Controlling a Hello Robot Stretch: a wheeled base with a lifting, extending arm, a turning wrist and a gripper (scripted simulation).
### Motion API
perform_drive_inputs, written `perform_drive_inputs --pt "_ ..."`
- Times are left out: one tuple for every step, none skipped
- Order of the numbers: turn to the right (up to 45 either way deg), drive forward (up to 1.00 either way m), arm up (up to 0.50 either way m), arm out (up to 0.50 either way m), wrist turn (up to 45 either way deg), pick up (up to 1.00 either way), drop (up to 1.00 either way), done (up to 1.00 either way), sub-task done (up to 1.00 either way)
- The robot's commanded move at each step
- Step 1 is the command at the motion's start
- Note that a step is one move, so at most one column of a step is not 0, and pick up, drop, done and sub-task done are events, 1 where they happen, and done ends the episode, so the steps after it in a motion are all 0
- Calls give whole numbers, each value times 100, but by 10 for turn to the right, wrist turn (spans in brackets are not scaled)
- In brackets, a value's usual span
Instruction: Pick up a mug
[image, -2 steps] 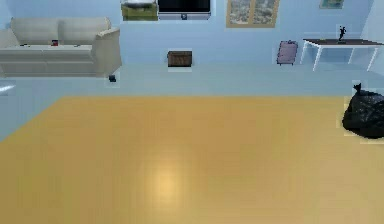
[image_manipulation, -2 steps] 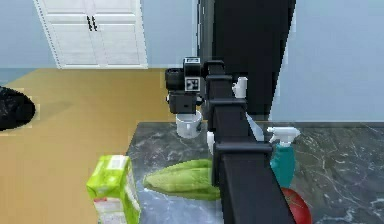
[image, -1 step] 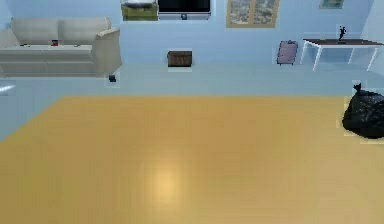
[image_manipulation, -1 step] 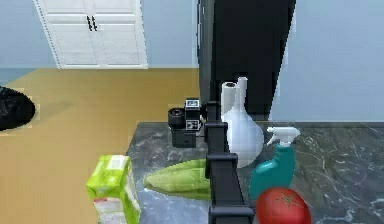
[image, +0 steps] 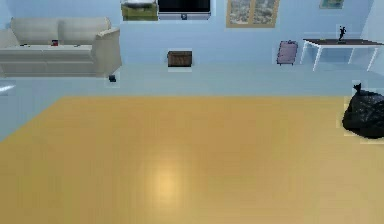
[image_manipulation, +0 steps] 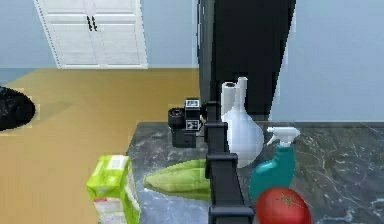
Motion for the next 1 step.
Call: perform_drive_inputs --pt "0 0 10 0 0 0 0 0 0"
